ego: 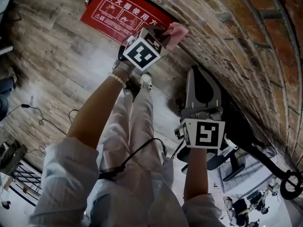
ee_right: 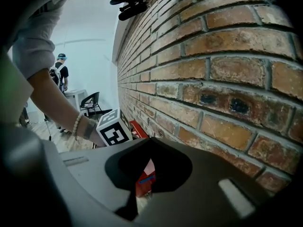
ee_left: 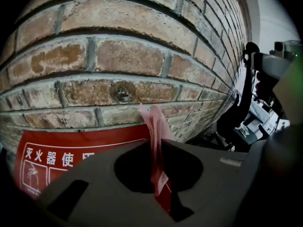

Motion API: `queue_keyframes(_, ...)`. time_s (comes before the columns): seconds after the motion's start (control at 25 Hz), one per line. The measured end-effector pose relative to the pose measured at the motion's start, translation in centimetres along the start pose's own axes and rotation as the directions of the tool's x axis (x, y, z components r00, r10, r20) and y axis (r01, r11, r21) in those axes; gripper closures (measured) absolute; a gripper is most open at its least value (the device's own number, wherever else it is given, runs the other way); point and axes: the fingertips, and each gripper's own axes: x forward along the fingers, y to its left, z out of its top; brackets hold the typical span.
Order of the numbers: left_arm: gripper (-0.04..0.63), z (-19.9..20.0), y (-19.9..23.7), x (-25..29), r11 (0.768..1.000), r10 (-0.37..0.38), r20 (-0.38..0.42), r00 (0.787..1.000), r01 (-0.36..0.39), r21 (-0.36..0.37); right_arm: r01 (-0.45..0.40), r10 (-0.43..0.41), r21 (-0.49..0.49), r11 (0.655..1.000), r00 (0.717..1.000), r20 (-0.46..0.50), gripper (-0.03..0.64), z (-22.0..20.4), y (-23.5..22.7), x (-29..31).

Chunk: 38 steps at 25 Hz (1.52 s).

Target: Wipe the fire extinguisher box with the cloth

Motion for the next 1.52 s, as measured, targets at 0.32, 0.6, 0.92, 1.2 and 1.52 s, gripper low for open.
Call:
queue_keyframes(0.32, 0.583, -0.7, 0.8, 0.5, 1.0, 0.015, -0.017, 1.0, -0.015, -0.006, -0.028, 0.028, -0.008, 1.0, 0.999, -0.038, 0.612, -1.6, 0.7, 1.6)
queue_keyframes(0.6, 0.584, -0.6, 1.6, 0.2, 0.999, 0.04, 0.019, 0.999, -0.041, 0.035, -0.056, 0.055, -0.017, 0.998, 0.996, -0.067, 0.613, -2.3, 1.6, 2.6)
queue_keyframes(0.92, 0.584, -0.3, 2.4, -0.2, 0.995, 0.065, 0.061, 0.996, -0.069, 0.075, -0.068, 0.066, -0.024, 0.997, 0.994, -0.083, 0.612, -2.4, 2.4, 3.3)
queue_keyframes(1.2, 0.584, -0.5, 3.3, -0.5, 0.994, 0.073, 0.054, 0.996, -0.077, 0.082, -0.075, 0.072, -0.026, 0.997, 0.993, -0.095, 0.612, -2.5, 2.9, 3.9)
queue_keyframes(1.52, 0.584, -1.0, 6.1, -1.8, 0.993, 0.114, 0.064, 0.991, -0.116, 0.036, -0.087, 0.083, -0.03, 0.996, 0.99, -0.113, 0.612, -2.5, 3.8, 4.8)
